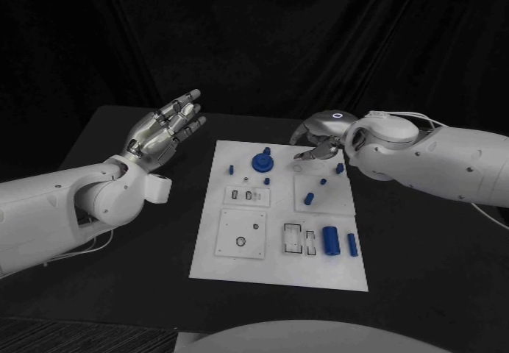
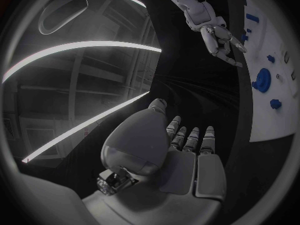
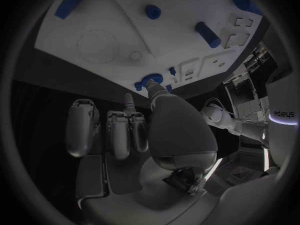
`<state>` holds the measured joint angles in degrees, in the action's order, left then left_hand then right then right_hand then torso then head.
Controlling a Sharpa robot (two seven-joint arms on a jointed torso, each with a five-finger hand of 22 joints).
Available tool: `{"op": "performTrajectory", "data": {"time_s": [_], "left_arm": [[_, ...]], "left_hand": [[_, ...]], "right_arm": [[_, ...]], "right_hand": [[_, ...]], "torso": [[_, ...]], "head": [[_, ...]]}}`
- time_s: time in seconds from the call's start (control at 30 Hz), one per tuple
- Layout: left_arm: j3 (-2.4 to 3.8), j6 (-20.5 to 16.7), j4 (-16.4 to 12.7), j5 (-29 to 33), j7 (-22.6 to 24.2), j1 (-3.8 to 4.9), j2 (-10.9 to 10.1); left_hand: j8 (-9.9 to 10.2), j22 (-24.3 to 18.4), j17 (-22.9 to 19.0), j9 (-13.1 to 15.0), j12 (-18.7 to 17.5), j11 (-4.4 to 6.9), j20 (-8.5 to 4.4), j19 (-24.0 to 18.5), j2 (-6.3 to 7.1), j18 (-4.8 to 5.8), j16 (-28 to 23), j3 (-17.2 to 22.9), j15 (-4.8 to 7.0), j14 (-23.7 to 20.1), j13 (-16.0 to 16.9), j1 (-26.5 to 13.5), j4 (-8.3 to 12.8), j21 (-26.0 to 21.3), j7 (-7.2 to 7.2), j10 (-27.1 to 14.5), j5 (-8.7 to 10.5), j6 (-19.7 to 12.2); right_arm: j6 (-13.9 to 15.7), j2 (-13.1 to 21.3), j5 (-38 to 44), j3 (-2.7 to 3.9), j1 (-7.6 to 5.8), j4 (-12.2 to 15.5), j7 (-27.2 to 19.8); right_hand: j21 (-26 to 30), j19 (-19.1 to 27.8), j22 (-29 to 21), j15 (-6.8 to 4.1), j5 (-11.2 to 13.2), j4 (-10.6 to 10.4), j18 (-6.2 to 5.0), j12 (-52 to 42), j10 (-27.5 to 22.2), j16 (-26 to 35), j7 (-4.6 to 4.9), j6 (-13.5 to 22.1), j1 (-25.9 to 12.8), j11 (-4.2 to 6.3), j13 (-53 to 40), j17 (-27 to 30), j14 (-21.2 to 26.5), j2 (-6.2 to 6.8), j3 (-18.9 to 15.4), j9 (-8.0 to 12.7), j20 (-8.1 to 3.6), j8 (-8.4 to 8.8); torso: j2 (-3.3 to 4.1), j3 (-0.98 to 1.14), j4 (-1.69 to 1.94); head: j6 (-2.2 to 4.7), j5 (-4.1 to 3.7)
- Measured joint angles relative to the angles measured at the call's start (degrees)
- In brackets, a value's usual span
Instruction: Assemble the parts on the task board
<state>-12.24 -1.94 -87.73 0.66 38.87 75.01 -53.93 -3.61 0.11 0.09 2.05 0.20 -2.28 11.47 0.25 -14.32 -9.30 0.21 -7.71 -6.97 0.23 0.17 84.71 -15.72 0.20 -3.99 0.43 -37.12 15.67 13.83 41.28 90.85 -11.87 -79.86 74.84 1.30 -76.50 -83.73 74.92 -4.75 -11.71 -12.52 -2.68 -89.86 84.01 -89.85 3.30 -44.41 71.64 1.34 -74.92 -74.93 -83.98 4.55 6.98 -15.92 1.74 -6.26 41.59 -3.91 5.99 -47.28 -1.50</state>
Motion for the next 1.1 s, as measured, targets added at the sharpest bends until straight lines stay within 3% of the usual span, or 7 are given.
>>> {"op": "performTrajectory", "data": {"time_s": [0.17,0.3,0.43,0.7,0.9,1.1], "left_arm": [[0.00,0.02,0.14,0.00,0.00,0.00,0.10],[0.00,0.07,0.20,0.00,0.00,0.00,0.18],[0.00,0.17,0.23,0.00,0.00,-0.02,0.15],[0.00,0.35,0.31,0.00,0.00,-0.04,0.14],[0.00,0.61,0.44,0.00,0.00,-0.06,0.39],[0.00,0.86,0.45,0.00,0.00,-0.08,0.32]], "left_hand": [[0.00,0.00,-0.01,0.00,0.00,0.00,0.00,0.00,0.00,0.00,0.00,0.16,0.00,0.00,0.00,0.00,0.16,0.00,0.00,0.00,0.00,0.00],[0.00,0.00,-0.01,0.00,0.00,0.01,0.00,0.00,0.00,0.00,0.00,0.16,0.00,0.00,0.00,0.00,0.16,0.00,0.00,0.00,0.00,0.00],[0.00,0.00,-0.01,0.00,0.00,0.01,0.00,0.00,0.00,0.00,0.00,0.16,0.00,0.00,0.00,0.00,0.16,0.00,0.00,0.00,0.00,0.00],[0.00,0.00,0.00,0.00,0.00,0.01,0.00,0.00,0.00,0.00,0.00,0.32,0.00,0.00,0.00,0.00,0.00,0.00,0.00,-0.01,0.00,0.00],[0.00,0.00,0.01,0.00,0.00,0.01,0.00,0.00,0.00,0.00,0.00,0.32,0.00,0.00,0.00,0.00,0.00,0.00,0.00,-0.01,0.00,0.00],[0.00,0.00,0.01,0.00,0.00,0.01,0.00,0.00,0.00,0.00,0.00,0.32,0.00,0.00,0.00,0.00,0.00,0.00,0.00,-0.01,0.00,0.00]], "right_arm": [[1.27,4.50,0.00,0.01,-0.96,3.18,0.83],[1.85,7.03,0.04,-0.03,-1.13,4.68,1.43],[2.55,9.45,0.16,-0.04,-1.03,6.26,1.86],[4.14,13.95,0.37,-0.09,0.90,8.05,2.66],[5.22,14.96,0.48,-0.09,1.90,7.87,3.03],[6.08,15.66,0.55,-0.09,2.92,7.33,3.28]], "right_hand": [[-2.35,0.00,0.00,0.00,0.00,-0.20,0.00,0.00,0.00,0.00,-0.26,0.26,0.51,0.04,0.00,0.00,0.00,0.51,0.20,0.42,0.00,0.25],[-3.86,-0.32,0.00,-0.82,0.07,-0.72,0.00,0.00,0.01,0.00,-1.44,2.06,1.91,1.27,0.00,0.00,-0.06,1.91,0.22,1.30,-0.55,1.28],[-4.31,-0.21,-0.01,-0.89,0.45,-1.41,0.00,0.00,-0.10,0.00,-1.83,2.46,1.93,1.35,0.01,0.01,0.02,2.54,0.14,1.75,-0.83,1.39],[-5.43,-0.21,-0.01,-1.29,1.11,-3.68,0.00,0.00,0.11,0.00,-1.83,2.21,2.13,1.56,0.01,0.01,0.03,3.81,-0.04,1.96,-1.23,1.39],[-6.04,-0.21,-0.01,-1.29,1.58,-3.87,0.00,0.00,0.11,0.00,-1.73,1.51,2.17,1.56,0.01,0.01,0.03,3.83,-0.24,1.95,-1.23,0.88],[-6.04,-0.21,-0.02,-1.29,3.55,-3.87,0.00,0.00,0.11,0.00,-1.72,1.10,2.09,1.55,0.01,0.01,0.03,4.36,-0.24,2.04,-1.23,0.58]], "torso": [[-0.04,0.00,-0.03],[-0.07,-0.01,-0.04],[-0.12,-0.02,-0.03],[-0.22,-0.01,-0.10],[-0.14,0.12,-0.10],[-0.07,0.08,-0.01]], "head": [[0.00,-0.08],[0.15,-0.25],[0.37,-0.36],[0.23,-0.32],[0.14,-0.51],[0.29,-0.64]]}}
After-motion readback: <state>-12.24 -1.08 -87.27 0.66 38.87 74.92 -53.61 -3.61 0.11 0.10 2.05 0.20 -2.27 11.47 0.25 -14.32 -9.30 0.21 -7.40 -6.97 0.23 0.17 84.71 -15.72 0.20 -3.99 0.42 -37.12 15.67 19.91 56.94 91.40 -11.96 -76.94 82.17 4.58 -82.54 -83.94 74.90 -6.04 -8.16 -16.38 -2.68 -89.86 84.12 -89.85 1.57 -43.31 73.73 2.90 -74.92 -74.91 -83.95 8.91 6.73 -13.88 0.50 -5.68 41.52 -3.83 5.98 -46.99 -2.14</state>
